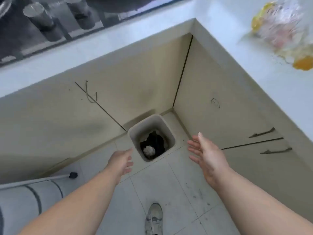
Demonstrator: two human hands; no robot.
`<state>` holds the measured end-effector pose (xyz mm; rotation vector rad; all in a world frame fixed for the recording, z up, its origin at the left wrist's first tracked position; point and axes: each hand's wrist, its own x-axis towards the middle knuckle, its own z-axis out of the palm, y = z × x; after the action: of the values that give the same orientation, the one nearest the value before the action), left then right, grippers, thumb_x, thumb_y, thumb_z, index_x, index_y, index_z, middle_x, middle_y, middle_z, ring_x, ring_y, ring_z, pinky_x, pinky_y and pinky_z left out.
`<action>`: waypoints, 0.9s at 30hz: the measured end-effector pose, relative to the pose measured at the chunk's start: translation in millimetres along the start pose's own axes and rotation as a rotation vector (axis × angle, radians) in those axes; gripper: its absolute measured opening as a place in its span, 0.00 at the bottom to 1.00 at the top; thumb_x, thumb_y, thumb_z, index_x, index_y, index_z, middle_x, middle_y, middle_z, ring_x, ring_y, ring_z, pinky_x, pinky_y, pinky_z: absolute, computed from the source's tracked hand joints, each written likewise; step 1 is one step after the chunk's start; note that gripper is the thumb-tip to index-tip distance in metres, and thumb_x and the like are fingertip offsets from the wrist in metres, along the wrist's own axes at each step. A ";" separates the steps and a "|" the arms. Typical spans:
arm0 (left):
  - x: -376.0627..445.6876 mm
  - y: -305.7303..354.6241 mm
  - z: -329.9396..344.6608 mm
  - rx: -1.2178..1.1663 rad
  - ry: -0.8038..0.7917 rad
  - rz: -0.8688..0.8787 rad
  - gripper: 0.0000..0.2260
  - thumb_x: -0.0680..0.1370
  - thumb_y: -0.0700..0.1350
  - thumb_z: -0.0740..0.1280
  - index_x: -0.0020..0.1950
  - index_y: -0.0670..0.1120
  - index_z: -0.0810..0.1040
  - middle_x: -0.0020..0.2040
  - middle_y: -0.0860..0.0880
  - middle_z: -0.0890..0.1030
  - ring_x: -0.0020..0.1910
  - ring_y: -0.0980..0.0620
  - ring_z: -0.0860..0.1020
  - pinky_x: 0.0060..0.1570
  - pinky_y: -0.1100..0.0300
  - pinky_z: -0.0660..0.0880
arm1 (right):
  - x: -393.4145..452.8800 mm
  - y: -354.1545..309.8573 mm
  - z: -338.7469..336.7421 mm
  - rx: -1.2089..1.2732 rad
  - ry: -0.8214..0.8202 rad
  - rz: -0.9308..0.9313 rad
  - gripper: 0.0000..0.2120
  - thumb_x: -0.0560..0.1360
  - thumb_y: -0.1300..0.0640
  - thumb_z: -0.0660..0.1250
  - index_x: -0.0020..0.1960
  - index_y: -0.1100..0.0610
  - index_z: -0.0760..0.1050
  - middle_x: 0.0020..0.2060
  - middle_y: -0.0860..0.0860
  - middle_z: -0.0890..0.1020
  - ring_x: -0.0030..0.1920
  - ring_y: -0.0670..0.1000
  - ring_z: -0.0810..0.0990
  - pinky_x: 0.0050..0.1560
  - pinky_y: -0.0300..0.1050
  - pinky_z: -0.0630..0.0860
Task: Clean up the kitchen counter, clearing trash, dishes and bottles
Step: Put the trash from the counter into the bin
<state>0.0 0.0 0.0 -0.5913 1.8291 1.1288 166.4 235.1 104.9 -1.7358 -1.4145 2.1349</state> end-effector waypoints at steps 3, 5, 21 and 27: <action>47.6 0.2 10.4 0.052 0.029 0.008 0.22 0.81 0.55 0.73 0.69 0.44 0.75 0.67 0.42 0.78 0.63 0.43 0.79 0.58 0.46 0.81 | 38.9 13.7 5.7 0.012 0.013 0.025 0.20 0.86 0.43 0.61 0.69 0.56 0.78 0.62 0.53 0.85 0.63 0.53 0.83 0.67 0.57 0.79; 81.8 -7.5 24.3 0.018 0.024 -0.024 0.29 0.81 0.54 0.73 0.78 0.43 0.70 0.73 0.43 0.75 0.69 0.44 0.76 0.60 0.45 0.81 | 68.1 26.6 8.2 0.012 0.030 0.045 0.21 0.86 0.43 0.61 0.70 0.56 0.77 0.62 0.52 0.85 0.63 0.53 0.83 0.66 0.56 0.79; 95.5 -22.8 83.1 0.117 0.097 0.078 0.11 0.77 0.35 0.70 0.38 0.42 0.70 0.41 0.39 0.76 0.40 0.42 0.79 0.49 0.44 0.85 | 68.7 30.3 -10.3 -0.073 0.099 0.094 0.20 0.84 0.38 0.61 0.69 0.49 0.76 0.59 0.49 0.84 0.60 0.50 0.83 0.64 0.55 0.81; -5.2 3.8 56.7 0.212 0.144 0.226 0.08 0.69 0.45 0.68 0.34 0.47 0.69 0.30 0.42 0.74 0.32 0.46 0.73 0.37 0.53 0.70 | -0.6 -9.1 -22.3 -0.096 0.072 0.064 0.19 0.85 0.41 0.63 0.67 0.53 0.76 0.60 0.51 0.84 0.60 0.51 0.83 0.63 0.55 0.81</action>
<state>24.2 51.4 -4.9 -0.3563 2.1501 1.0402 180.0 253.5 112.3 -1.8958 -1.4865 2.0430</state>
